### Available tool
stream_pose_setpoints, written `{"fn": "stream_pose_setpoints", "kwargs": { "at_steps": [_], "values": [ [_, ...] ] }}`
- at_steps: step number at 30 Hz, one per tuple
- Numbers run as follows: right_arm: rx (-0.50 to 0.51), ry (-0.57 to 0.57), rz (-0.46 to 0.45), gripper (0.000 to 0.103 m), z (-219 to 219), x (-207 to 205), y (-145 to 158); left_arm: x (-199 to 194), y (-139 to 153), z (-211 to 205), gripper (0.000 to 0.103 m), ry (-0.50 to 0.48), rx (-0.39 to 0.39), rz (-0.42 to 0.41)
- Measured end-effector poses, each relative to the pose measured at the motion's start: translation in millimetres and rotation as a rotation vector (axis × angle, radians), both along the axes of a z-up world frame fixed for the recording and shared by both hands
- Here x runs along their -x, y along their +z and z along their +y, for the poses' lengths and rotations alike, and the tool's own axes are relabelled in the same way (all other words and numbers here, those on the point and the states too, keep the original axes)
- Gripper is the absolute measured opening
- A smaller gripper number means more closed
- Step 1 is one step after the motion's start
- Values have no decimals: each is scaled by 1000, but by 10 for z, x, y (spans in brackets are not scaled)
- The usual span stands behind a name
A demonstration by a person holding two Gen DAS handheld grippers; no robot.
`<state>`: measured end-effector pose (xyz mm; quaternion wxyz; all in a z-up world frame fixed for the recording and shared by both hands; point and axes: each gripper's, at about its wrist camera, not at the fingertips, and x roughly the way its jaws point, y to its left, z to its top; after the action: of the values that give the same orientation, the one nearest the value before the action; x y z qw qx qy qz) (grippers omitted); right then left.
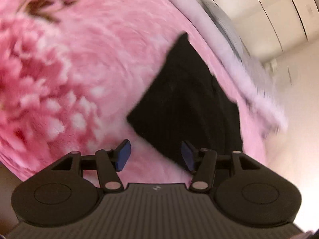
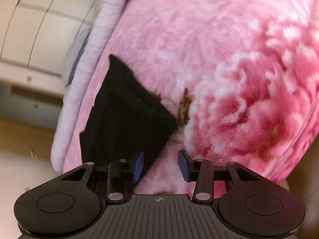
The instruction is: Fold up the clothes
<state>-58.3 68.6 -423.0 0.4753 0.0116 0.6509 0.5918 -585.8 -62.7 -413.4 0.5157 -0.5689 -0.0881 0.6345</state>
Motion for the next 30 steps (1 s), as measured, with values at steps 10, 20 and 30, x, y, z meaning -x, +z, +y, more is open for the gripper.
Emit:
{"fn": "stream_pose_setpoints", "kwargs": {
  "at_steps": [10, 20, 30],
  "values": [
    [3, -60, 61, 42, 235, 99, -97, 116, -89, 276, 43, 152, -48, -119],
    [-91, -35, -12, 8, 124, 106, 45, 140, -9, 317, 12, 43, -99, 9],
    [-117, -9, 13, 8, -372, 15, 410, 73, 351, -201, 12, -22, -163, 62]
  ]
}}
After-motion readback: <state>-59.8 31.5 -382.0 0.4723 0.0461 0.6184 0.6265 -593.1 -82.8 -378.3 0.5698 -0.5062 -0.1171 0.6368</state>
